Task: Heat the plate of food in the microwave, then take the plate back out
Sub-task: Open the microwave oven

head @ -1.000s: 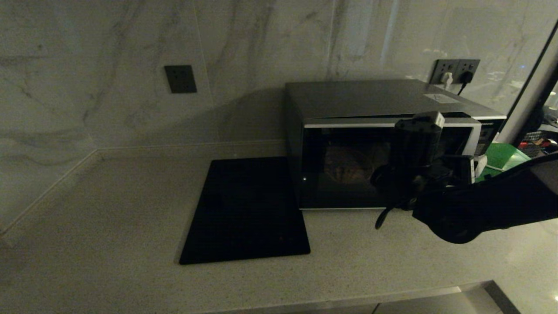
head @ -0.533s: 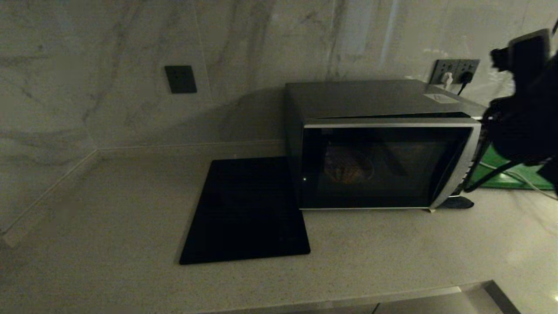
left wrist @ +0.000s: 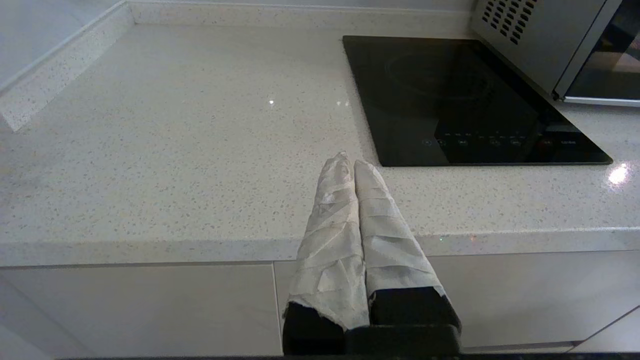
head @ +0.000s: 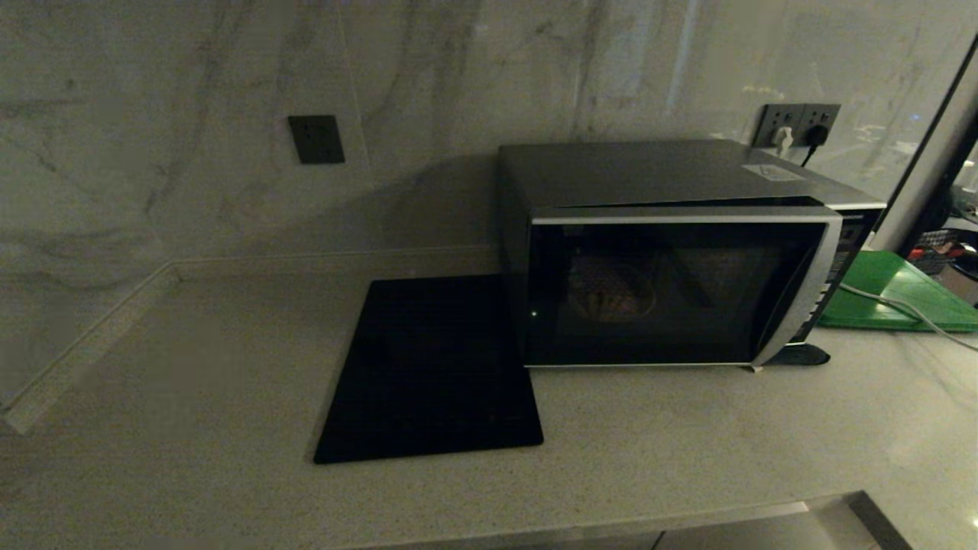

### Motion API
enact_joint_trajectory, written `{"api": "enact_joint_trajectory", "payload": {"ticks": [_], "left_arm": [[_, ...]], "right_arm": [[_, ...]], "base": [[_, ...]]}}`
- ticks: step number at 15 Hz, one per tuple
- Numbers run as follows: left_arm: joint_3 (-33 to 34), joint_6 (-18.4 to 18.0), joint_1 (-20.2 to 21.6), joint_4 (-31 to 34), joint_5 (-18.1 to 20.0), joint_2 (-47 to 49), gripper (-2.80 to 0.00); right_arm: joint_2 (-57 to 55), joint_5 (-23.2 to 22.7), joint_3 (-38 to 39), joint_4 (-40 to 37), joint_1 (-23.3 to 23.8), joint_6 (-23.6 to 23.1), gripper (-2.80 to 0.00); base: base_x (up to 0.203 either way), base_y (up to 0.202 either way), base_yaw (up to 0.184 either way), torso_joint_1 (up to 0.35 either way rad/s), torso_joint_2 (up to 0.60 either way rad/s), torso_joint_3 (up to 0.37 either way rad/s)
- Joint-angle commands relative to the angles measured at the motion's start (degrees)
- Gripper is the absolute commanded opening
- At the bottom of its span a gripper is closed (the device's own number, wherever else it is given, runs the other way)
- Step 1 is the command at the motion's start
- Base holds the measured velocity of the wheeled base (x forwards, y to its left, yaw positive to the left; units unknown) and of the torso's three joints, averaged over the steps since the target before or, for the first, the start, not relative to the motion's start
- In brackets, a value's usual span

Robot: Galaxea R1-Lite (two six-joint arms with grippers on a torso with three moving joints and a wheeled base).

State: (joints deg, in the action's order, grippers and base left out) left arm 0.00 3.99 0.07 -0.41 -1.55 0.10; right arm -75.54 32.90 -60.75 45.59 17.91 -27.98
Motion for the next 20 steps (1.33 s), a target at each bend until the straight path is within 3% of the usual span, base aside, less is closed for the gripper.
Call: {"api": "enact_joint_trajectory", "payload": {"ticks": [1, 5, 10, 15, 16, 18, 20], "left_arm": [[0.0, 0.0, 0.0, 0.0, 0.0, 0.0, -2.80], [0.0, 0.0, 0.0, 0.0, 0.0, 0.0, -2.80], [0.0, 0.0, 0.0, 0.0, 0.0, 0.0, -2.80], [0.0, 0.0, 0.0, 0.0, 0.0, 0.0, -2.80], [0.0, 0.0, 0.0, 0.0, 0.0, 0.0, -2.80], [0.0, 0.0, 0.0, 0.0, -0.1, 0.0, -2.80], [0.0, 0.0, 0.0, 0.0, -0.1, 0.0, -2.80]], "right_arm": [[7.5, -1.3, -0.6, -7.7, 1.6, -0.3, 0.00], [16.4, -1.4, -3.3, -31.0, 1.6, -1.2, 0.00], [18.6, -1.4, -2.7, -33.1, 1.6, -7.7, 0.00], [17.9, -3.7, 0.1, -32.4, 0.4, -7.6, 0.00], [17.8, -6.3, -0.7, -32.8, -1.1, -7.4, 0.00], [18.0, -8.7, 1.3, -33.7, -3.2, -0.6, 0.00], [17.9, -9.7, 0.1, -38.5, -4.6, 1.1, 0.00]], "base": [[0.000, 0.000, 0.000, 0.000, 0.00, 0.000], [0.000, 0.000, 0.000, 0.000, 0.00, 0.000], [0.000, 0.000, 0.000, 0.000, 0.00, 0.000], [0.000, 0.000, 0.000, 0.000, 0.00, 0.000], [0.000, 0.000, 0.000, 0.000, 0.00, 0.000], [0.000, 0.000, 0.000, 0.000, 0.00, 0.000], [0.000, 0.000, 0.000, 0.000, 0.00, 0.000]]}}
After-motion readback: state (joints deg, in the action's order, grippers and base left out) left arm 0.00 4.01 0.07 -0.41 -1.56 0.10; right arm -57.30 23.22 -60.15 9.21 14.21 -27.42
